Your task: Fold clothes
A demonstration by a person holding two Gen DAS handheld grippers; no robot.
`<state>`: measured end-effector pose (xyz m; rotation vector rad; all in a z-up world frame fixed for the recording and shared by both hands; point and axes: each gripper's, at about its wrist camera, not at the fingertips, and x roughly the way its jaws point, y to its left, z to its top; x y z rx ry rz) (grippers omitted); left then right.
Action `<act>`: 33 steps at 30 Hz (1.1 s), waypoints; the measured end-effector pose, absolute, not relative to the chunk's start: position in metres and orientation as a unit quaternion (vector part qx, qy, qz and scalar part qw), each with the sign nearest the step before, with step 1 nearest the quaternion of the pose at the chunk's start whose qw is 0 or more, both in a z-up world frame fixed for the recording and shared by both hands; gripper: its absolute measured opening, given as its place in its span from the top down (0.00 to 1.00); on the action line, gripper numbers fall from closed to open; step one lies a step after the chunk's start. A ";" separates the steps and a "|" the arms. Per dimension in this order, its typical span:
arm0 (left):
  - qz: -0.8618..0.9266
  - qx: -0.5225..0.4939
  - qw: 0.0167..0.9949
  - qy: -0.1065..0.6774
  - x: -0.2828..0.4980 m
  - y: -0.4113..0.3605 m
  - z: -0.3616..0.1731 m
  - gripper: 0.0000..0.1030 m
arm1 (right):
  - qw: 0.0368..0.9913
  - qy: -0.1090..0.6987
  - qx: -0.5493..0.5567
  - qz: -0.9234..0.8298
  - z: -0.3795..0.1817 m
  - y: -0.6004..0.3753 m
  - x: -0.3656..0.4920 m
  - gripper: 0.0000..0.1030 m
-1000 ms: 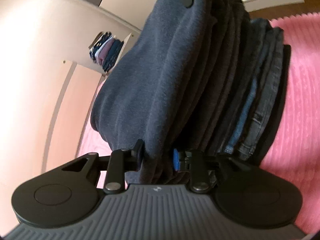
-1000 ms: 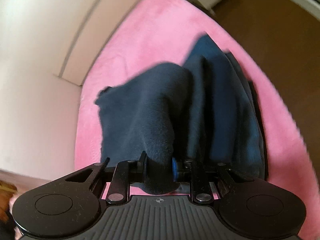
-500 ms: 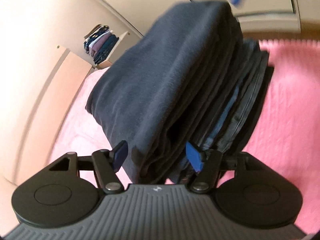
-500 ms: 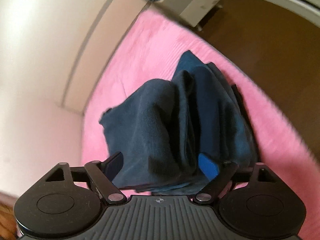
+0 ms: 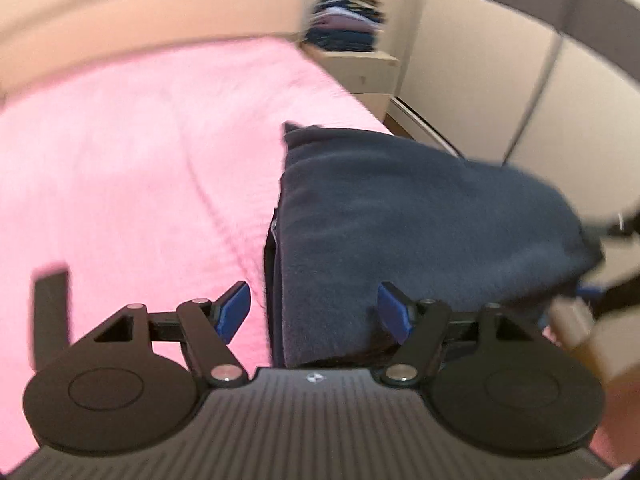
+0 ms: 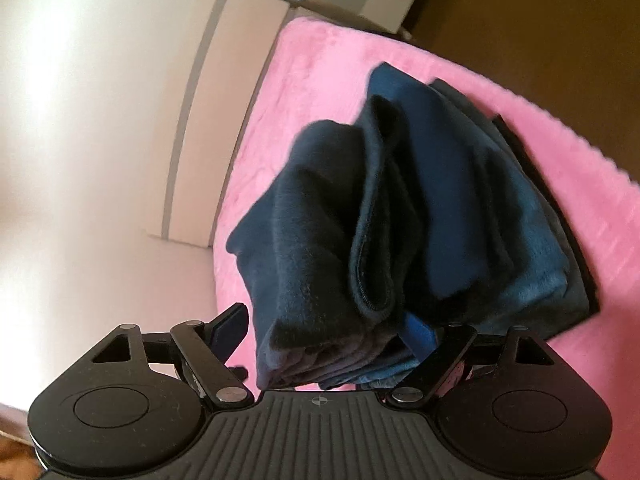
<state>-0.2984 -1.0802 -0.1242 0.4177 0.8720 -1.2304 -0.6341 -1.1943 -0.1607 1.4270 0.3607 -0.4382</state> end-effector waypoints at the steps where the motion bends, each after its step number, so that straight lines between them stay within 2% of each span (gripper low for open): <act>1: -0.549 0.176 0.705 0.413 -0.292 -1.083 -0.127 0.36 | 0.720 0.171 0.641 -0.204 -0.162 -1.198 -0.633 0.18; 5: -0.542 0.147 0.674 0.481 -0.276 -1.095 -0.148 0.35 | 0.725 0.186 0.632 -0.202 -0.172 -1.212 -0.627 0.18; 6: -0.540 0.138 0.663 0.501 -0.272 -1.099 -0.155 0.35 | 0.727 0.190 0.630 -0.197 -0.174 -1.214 -0.624 0.21; 7: -0.537 0.126 0.653 0.519 -0.270 -1.101 -0.163 0.35 | 0.729 0.196 0.626 -0.196 -0.176 -1.216 -0.621 0.28; 8: -0.534 0.114 0.643 0.537 -0.267 -1.104 -0.171 0.35 | 0.729 0.207 0.622 -0.199 -0.177 -1.217 -0.617 0.43; 9: -0.531 0.103 0.636 0.550 -0.265 -1.105 -0.176 0.34 | 0.728 0.216 0.618 -0.202 -0.178 -1.218 -0.614 0.51; 12: -0.530 0.078 0.627 0.566 -0.260 -1.102 -0.177 0.36 | 0.738 0.234 0.601 -0.199 -0.166 -1.223 -0.606 0.66; 18: -0.548 0.064 0.628 0.548 -0.265 -1.103 -0.167 0.40 | 0.763 0.213 0.576 -0.203 -0.129 -1.236 -0.603 0.68; 21: -0.547 0.072 0.632 0.545 -0.271 -1.112 -0.171 0.40 | 0.745 0.242 0.583 -0.218 -0.152 -1.237 -0.605 0.68; 26: -0.552 0.078 0.628 0.543 -0.274 -1.124 -0.169 0.42 | 0.717 0.219 0.621 -0.229 -0.164 -1.230 -0.620 0.68; 30: -0.558 0.101 0.620 0.542 -0.274 -1.128 -0.169 0.50 | 0.687 0.199 0.656 -0.240 -0.174 -1.221 -0.629 0.68; 33: -0.563 0.113 0.616 0.539 -0.274 -1.132 -0.166 0.52 | 0.670 0.184 0.676 -0.244 -0.178 -1.223 -0.631 0.68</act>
